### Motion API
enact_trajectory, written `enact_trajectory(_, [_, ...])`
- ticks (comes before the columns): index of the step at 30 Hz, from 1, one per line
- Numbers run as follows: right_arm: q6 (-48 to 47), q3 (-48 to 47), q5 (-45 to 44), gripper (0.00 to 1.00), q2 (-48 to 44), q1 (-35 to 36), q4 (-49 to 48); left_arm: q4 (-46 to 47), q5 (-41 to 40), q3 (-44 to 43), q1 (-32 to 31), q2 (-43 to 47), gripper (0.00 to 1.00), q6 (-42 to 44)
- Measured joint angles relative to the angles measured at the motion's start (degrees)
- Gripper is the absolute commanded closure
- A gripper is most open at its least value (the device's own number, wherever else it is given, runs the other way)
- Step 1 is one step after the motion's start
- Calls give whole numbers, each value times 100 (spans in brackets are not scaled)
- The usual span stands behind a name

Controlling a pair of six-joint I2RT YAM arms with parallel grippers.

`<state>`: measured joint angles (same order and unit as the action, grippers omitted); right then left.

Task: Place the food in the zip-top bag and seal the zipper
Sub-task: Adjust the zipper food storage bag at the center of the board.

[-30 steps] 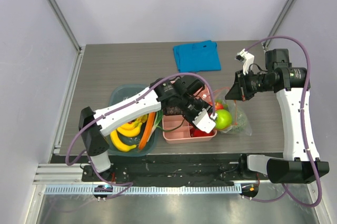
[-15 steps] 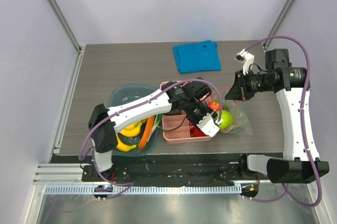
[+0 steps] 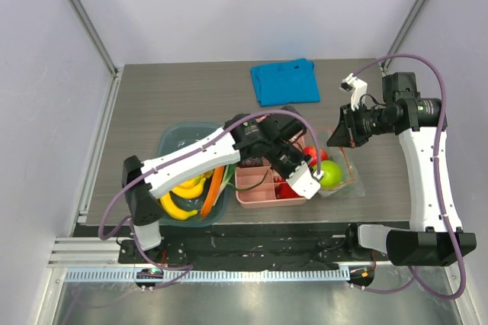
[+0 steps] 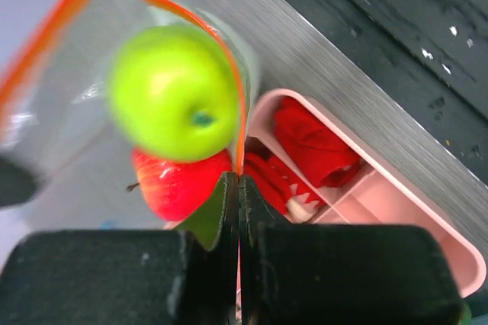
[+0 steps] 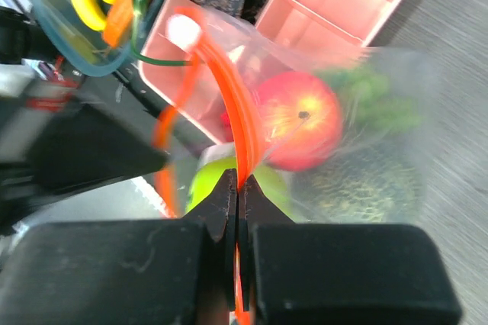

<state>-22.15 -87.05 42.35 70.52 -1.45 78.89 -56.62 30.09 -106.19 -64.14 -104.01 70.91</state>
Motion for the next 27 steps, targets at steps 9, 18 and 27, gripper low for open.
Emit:
enact_trajectory(9, [-632,-98,-1152,99,2,2,9,656,326,-986,332,393,100,-1731])
enact_trajectory(18, [-1327,151,-1941,99,-240,2,-37,894,673,-487,280,389,23,-2221])
enact_trajectory(27, [-1346,468,-1921,99,-299,2,-35,1425,157,612,-466,199,25,-1759])
